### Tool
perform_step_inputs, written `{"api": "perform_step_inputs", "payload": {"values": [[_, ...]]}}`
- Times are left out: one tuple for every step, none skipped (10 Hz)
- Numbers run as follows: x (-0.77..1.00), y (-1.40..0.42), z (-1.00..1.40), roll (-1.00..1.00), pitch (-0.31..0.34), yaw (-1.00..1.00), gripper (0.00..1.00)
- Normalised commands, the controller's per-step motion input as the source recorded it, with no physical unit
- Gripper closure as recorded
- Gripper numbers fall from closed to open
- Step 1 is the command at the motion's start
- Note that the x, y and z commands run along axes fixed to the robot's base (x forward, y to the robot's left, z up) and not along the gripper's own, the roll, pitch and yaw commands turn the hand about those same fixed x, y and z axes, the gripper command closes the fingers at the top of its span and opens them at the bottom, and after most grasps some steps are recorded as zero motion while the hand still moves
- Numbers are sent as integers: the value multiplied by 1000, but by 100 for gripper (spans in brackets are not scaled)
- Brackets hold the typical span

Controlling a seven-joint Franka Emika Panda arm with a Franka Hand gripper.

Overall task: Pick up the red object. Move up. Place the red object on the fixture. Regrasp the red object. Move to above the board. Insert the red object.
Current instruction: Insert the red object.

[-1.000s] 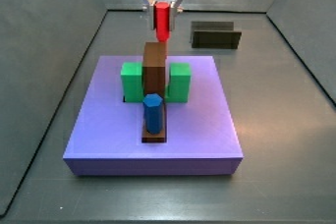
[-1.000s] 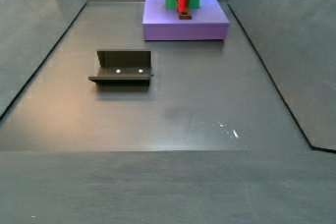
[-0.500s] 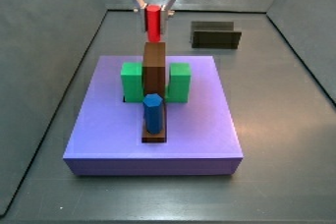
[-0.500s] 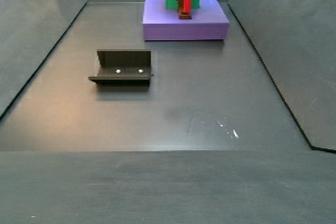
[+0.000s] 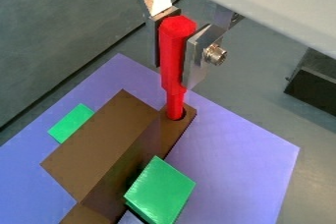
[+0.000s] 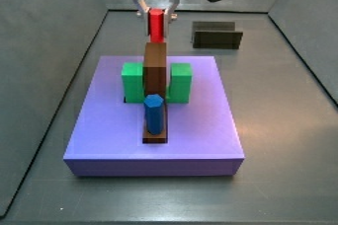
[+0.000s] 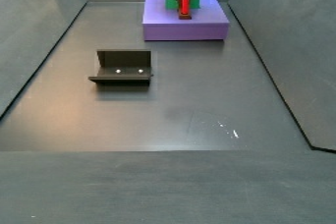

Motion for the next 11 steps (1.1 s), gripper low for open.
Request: {"api": "perform_step_inputs", "payload": {"values": [[-14, 31, -217, -101, 0, 0, 100], [0, 31, -200, -111, 0, 0, 100], [3, 6, -283, -110, -3, 0, 100], [57, 0, -360, -129, -27, 11, 100], [0, 0, -446, -87, -84, 49, 100], [0, 134, -420, -80, -67, 66, 100], [9, 163, -409, -59, -43, 37, 100], [0, 111, -383, -4, -83, 0, 100], [149, 237, -3, -9, 6, 0, 100], [194, 226, 106, 0, 130, 0, 100], [46, 151, 0, 1, 40, 0, 100]]}}
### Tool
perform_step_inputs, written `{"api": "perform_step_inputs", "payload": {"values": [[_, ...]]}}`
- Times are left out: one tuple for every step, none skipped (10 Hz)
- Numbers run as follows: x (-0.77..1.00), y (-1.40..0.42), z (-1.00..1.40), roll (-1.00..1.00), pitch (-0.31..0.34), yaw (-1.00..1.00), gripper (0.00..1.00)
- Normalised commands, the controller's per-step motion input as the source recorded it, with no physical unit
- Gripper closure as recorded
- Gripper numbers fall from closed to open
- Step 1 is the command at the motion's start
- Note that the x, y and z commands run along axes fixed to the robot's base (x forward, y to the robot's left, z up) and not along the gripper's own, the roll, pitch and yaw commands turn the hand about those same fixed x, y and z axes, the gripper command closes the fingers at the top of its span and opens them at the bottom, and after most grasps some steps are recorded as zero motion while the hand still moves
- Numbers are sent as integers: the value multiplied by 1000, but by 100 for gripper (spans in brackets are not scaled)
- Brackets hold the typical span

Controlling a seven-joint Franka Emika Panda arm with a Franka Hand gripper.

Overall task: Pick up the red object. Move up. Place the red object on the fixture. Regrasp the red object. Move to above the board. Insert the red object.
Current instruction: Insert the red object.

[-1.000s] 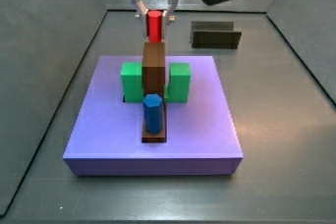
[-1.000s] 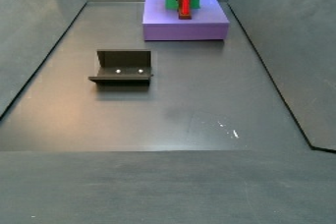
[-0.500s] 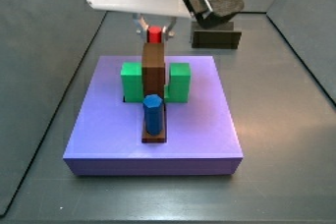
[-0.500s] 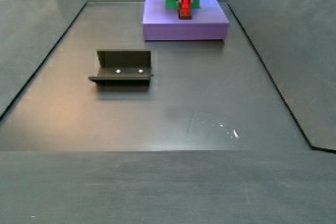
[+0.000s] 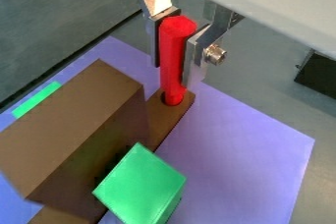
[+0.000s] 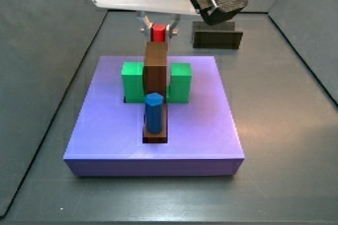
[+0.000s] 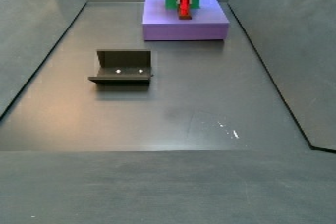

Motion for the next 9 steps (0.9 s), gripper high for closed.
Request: {"api": "perform_step_inputs", "payload": {"values": [[0, 0, -234, 59, -9, 0, 100], [-49, -109, -289, 107, -40, 0, 100], [-31, -169, -260, 123, -27, 0, 100], [0, -180, -323, 104, -26, 0, 100], [0, -86, -557, 57, -101, 0, 100], [37, -14, -737, 67, -163, 0, 100], [0, 0, -803, 63, -206, 0, 100], [0, 0, -469, 127, -99, 0, 100], [0, 0, 0, 0, 0, 0, 100]]}}
